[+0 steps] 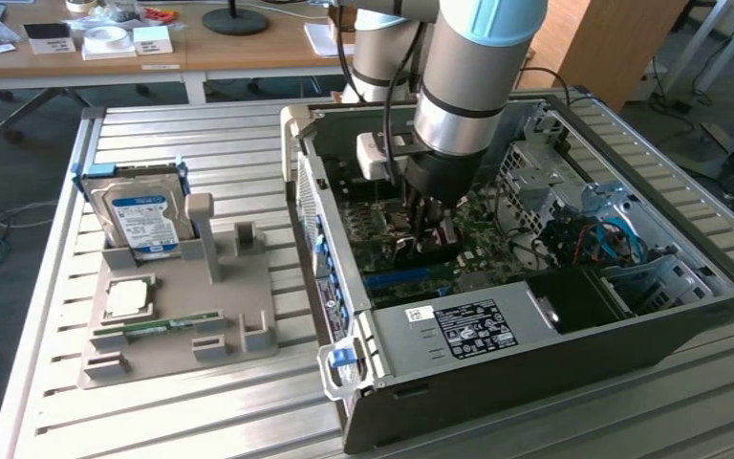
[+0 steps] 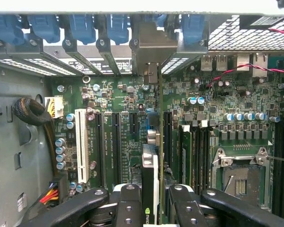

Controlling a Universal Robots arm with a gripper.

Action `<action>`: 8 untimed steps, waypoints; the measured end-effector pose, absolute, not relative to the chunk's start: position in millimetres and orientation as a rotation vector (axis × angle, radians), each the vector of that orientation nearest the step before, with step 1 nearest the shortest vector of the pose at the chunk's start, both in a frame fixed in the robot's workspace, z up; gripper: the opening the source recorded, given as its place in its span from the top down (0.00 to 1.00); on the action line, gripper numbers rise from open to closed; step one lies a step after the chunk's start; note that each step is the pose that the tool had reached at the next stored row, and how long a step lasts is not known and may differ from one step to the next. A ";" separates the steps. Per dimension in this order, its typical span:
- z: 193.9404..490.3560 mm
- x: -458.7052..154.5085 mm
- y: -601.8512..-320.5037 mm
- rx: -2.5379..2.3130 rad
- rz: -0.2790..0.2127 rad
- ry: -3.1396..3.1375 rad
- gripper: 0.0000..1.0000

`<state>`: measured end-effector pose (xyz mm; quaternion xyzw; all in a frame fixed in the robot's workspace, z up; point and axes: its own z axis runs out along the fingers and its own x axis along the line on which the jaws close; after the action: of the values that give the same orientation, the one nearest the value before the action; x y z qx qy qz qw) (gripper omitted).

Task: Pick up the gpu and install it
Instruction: 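Insert the gpu into the slot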

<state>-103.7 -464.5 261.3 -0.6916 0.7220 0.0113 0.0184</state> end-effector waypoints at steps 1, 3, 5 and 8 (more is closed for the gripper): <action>260.9 -103.7 -464.5 -2.148 0.035 2.242 0.73; 260.5 -103.7 -464.6 -2.148 0.035 2.242 0.73; 260.5 -103.7 -464.6 -2.148 0.035 2.242 0.73; 259.5 -103.7 -464.5 -2.147 0.035 2.242 0.73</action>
<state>-103.7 -464.5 259.5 -0.6916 0.7220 0.0114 0.0185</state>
